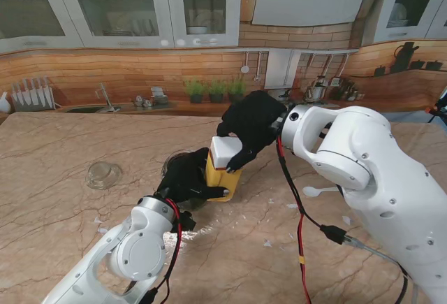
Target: Portion coffee beans from the glass jar into the coffee jar
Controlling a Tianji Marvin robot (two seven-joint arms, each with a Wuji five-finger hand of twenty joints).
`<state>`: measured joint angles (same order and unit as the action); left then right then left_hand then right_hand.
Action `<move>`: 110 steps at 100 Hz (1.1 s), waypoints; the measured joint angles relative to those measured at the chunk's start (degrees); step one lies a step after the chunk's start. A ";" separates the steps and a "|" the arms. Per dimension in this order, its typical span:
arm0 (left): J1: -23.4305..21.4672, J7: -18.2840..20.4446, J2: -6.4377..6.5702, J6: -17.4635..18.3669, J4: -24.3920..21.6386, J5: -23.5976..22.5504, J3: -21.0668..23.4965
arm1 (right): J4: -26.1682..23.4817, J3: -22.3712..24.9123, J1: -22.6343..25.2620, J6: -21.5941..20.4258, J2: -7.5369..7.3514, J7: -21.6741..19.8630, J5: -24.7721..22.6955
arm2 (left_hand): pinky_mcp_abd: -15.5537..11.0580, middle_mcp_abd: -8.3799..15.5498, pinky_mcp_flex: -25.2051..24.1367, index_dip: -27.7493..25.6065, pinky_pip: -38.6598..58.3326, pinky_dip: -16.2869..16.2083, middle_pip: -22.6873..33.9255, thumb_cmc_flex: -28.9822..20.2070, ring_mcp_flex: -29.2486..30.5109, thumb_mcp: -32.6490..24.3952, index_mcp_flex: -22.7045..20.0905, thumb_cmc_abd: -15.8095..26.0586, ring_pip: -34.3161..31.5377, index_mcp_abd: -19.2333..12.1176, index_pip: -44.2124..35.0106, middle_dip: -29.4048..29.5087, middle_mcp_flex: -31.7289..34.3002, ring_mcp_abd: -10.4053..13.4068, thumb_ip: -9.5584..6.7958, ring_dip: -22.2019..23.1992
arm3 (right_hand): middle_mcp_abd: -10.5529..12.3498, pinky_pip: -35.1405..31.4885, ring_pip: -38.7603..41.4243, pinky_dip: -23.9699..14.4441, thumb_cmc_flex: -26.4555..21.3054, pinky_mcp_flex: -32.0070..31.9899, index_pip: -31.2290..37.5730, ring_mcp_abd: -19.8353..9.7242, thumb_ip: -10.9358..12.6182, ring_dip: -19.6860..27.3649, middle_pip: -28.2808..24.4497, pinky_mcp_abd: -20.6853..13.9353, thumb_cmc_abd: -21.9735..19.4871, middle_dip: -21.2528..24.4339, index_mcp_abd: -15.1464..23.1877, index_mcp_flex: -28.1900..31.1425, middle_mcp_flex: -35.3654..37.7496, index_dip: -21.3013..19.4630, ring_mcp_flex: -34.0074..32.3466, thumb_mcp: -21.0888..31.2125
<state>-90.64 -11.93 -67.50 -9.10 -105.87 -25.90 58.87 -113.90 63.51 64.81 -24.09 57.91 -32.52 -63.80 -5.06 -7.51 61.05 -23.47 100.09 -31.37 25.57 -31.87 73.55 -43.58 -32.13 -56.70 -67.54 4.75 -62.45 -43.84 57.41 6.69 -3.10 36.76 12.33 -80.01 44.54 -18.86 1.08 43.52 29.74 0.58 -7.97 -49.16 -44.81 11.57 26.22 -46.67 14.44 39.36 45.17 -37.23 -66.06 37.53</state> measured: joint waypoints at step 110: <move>-0.28 0.30 0.05 -0.19 -0.12 0.25 0.26 | -3.47 3.10 3.65 8.68 0.11 3.75 -3.60 | 0.28 0.00 0.00 0.03 0.00 0.00 -0.01 -0.02 -0.01 0.00 0.09 -0.12 -0.05 -0.46 -0.45 0.00 0.01 -0.32 0.07 0.07 | -4.69 0.45 -2.87 -3.97 26.47 -0.57 -1.14 2.53 0.98 -0.14 2.22 1.90 -16.36 2.32 -7.27 -4.52 -2.66 -2.36 2.95 5.72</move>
<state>-90.91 -11.63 -67.44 -9.29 -105.99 -25.64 59.12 -117.36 66.61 68.45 -15.40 58.02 -28.77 -67.40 -4.77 -7.51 61.05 -23.44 100.09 -31.37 25.56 -31.89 73.54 -43.59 -32.05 -56.82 -67.59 4.30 -62.90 -43.84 57.42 6.38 -3.04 36.83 7.65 -79.56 41.67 -22.82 27.55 42.96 28.60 3.11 -6.99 -49.31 -42.59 13.47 9.87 -44.35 7.18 34.84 42.50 -39.59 -63.12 43.25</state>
